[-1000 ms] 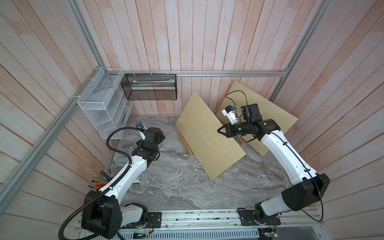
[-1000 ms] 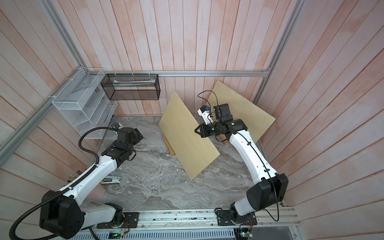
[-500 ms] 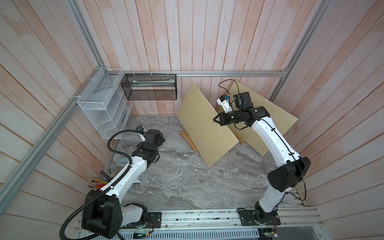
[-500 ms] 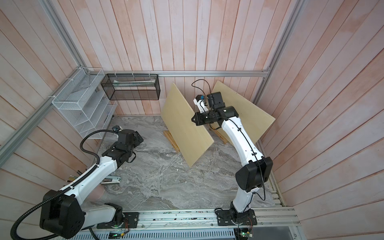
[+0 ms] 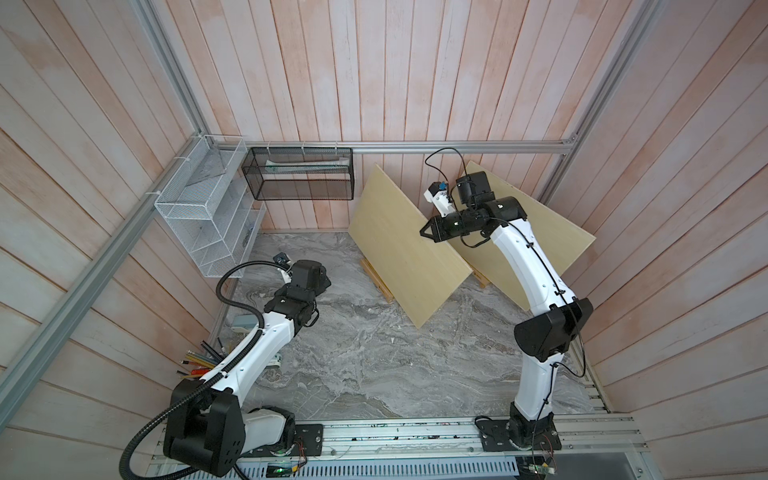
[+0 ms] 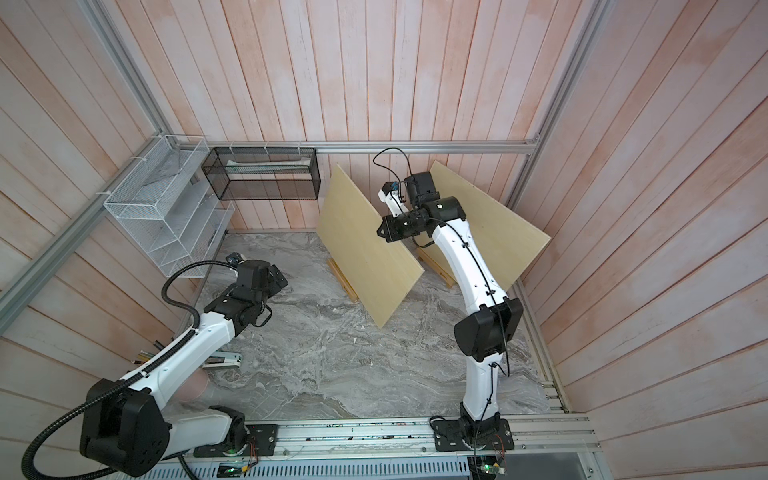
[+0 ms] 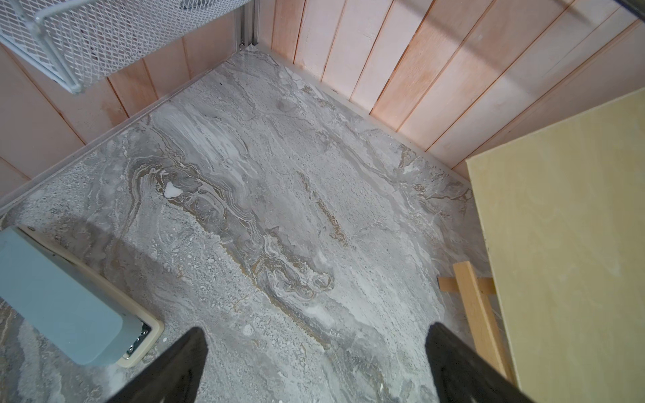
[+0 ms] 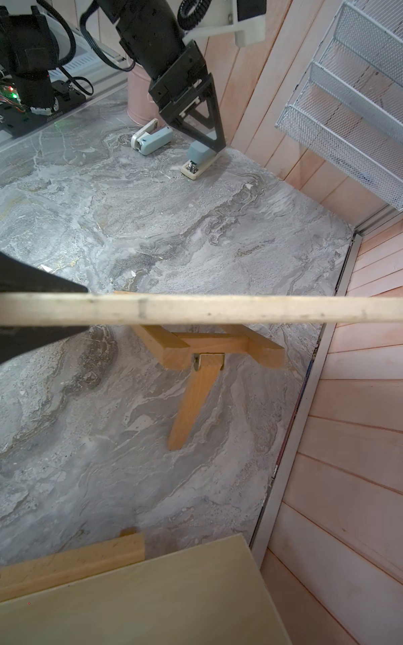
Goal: Assemble the easel
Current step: Place the drawing board on the easel.
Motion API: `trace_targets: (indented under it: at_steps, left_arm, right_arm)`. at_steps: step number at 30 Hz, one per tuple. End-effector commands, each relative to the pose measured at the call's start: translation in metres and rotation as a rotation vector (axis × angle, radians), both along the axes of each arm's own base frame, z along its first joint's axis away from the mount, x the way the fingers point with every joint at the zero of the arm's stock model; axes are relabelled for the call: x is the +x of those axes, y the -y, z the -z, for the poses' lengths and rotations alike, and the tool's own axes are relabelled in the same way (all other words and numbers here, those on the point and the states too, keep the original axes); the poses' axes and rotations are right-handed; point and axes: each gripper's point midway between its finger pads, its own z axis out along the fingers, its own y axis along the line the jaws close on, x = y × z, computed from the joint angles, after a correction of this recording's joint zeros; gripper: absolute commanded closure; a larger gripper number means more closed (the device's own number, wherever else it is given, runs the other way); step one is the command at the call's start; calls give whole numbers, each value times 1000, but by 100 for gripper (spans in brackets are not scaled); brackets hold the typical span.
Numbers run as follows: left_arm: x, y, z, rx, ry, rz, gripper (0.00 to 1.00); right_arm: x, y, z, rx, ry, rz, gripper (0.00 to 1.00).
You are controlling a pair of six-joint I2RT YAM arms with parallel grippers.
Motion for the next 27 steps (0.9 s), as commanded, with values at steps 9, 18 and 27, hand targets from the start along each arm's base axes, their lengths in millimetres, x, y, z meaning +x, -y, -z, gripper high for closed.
trace_targets:
  at_steps: [9, 18, 27]
  left_arm:
    - [-4, 2, -4, -15, -8, 12, 0]
    - [-9, -3, -5, -1, -10, -3, 0]
    - [-14, -11, -2, 31, -15, -33, 0]
  right_arm:
    - [49, -18, -35, 69, 228, -12, 81]
    - [50, -19, -47, 98, 262, -12, 62]
    - [33, 13, -106, 78, 438, 102, 47]
